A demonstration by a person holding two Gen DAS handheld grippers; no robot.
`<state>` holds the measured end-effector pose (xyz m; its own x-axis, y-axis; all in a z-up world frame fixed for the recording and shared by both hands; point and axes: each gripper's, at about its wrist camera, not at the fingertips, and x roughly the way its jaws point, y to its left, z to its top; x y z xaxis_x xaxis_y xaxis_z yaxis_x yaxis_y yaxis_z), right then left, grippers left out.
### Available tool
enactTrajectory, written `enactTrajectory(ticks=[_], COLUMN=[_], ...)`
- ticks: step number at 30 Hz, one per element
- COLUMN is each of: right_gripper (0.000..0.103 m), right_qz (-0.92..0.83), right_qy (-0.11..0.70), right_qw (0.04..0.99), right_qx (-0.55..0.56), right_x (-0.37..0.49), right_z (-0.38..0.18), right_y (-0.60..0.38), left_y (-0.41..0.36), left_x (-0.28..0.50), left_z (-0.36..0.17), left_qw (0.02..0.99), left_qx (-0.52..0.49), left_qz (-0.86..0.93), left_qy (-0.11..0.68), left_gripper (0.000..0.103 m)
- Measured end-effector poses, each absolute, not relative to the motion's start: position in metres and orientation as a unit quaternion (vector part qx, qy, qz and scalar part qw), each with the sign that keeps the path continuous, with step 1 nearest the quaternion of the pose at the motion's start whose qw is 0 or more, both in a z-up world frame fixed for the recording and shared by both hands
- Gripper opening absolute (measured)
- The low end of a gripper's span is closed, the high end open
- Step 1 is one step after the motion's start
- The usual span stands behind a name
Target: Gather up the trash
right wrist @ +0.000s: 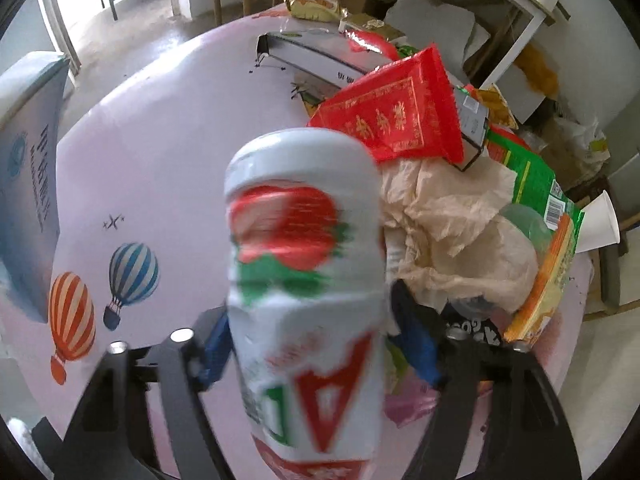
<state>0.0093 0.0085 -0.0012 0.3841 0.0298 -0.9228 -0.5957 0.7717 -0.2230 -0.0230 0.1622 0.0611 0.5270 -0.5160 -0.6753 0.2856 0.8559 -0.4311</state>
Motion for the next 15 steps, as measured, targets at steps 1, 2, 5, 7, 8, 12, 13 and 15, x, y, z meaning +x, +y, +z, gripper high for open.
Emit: enactTrajectory(ticks=[1, 2, 5, 7, 8, 12, 13, 15], right_gripper=[0.078, 0.079, 0.081, 0.083, 0.085, 0.091, 0.092, 0.093], right_qz=[0.197, 0.198, 0.213, 0.215, 0.215, 0.164, 0.140, 0.101], right_qy=[0.516, 0.512, 0.501, 0.486, 0.477, 0.443, 0.444, 0.467], right_qw=[0.788, 0.791, 0.800, 0.816, 0.823, 0.860, 0.864, 0.860], right_qx=[-0.273, -0.271, -0.251, -0.229, -0.219, -0.193, -0.191, -0.179], right_x=[0.008, 0.005, -0.003, -0.009, -0.012, -0.008, -0.002, 0.013], right_z=[0.002, 0.008, 0.034, 0.059, 0.071, 0.114, 0.116, 0.110], right_y=[0.007, 0.003, -0.009, -0.026, -0.037, -0.095, -0.109, -0.138], left_y=[0.162, 0.163, 0.165, 0.165, 0.165, 0.166, 0.166, 0.165], left_x=[-0.023, -0.023, -0.024, -0.026, -0.027, -0.028, -0.027, -0.026], left_z=[0.061, 0.061, 0.061, 0.061, 0.062, 0.062, 0.061, 0.059], left_qw=[0.863, 0.864, 0.864, 0.864, 0.865, 0.868, 0.868, 0.868], left_qx=[-0.134, -0.134, -0.139, -0.139, -0.138, -0.134, -0.133, -0.133], left_qz=[-0.232, -0.232, -0.236, -0.239, -0.240, -0.245, -0.244, -0.244], left_qy=[0.428, 0.427, 0.423, 0.420, 0.418, 0.411, 0.411, 0.411], left_gripper=[0.076, 0.076, 0.076, 0.076, 0.076, 0.076, 0.076, 0.076])
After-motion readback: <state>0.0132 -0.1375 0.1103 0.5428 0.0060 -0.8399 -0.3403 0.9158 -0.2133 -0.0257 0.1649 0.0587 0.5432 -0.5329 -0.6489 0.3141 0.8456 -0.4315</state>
